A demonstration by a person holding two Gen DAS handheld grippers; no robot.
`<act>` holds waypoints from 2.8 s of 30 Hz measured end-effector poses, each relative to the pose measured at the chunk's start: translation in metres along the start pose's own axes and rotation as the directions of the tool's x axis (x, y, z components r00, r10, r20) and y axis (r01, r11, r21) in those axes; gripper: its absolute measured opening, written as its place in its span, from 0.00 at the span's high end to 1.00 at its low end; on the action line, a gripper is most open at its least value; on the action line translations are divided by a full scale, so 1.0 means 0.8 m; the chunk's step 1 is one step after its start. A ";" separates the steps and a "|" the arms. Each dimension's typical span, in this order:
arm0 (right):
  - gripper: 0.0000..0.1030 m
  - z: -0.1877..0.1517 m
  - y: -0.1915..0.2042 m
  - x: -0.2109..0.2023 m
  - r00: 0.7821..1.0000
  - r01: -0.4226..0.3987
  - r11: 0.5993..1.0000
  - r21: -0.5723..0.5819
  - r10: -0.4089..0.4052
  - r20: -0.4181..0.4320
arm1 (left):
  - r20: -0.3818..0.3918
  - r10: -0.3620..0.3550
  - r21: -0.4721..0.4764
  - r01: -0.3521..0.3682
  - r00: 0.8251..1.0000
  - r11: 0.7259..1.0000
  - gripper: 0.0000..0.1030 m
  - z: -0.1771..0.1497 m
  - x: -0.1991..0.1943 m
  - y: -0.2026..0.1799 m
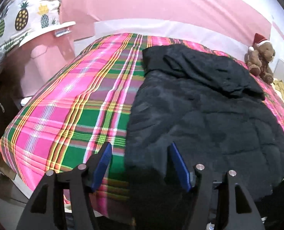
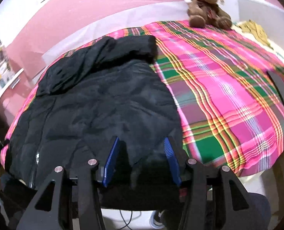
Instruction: Fold large clothes
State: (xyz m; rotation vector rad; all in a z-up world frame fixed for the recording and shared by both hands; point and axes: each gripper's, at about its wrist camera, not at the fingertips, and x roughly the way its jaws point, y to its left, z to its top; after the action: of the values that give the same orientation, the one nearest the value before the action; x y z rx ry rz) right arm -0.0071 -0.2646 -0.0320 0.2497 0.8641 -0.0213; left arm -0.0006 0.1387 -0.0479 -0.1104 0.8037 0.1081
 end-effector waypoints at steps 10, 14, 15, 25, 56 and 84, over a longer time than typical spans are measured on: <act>0.43 -0.006 -0.036 0.021 0.998 -0.024 0.993 0.118 0.030 -0.050 | -0.056 -0.125 -0.037 0.123 0.991 0.992 0.34 -0.019 0.025 -0.001; 0.43 -0.014 -0.040 0.020 0.995 -0.063 0.988 0.143 0.073 -0.065 | -0.065 -0.146 -0.044 0.143 0.987 0.989 0.34 -0.033 0.025 -0.012; 0.43 -0.016 -0.039 0.019 0.994 -0.076 0.986 0.150 0.087 -0.071 | -0.063 -0.148 -0.049 0.145 0.987 0.988 0.34 -0.036 0.025 -0.013; 0.62 -0.032 -0.028 0.023 0.978 -0.152 0.974 0.166 0.173 -0.118 | -0.088 -0.114 -0.022 0.112 0.990 0.993 0.52 -0.041 0.024 -0.028; 0.88 0.027 -0.006 -0.165 0.907 -0.397 0.909 0.125 0.367 0.209 | 0.236 -0.329 -0.113 0.362 0.914 0.925 0.84 0.038 -0.162 0.003; 0.86 0.294 0.040 0.080 0.976 -0.216 0.966 0.141 0.211 0.051 | 0.062 -0.203 -0.162 0.211 0.977 0.964 0.83 0.260 0.109 -0.035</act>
State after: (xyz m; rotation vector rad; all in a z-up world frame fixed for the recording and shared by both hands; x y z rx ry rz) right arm 0.2144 -0.2817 0.0728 0.4772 0.7974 0.1127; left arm 0.2116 0.1450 0.0338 -0.3495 0.7328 -0.0200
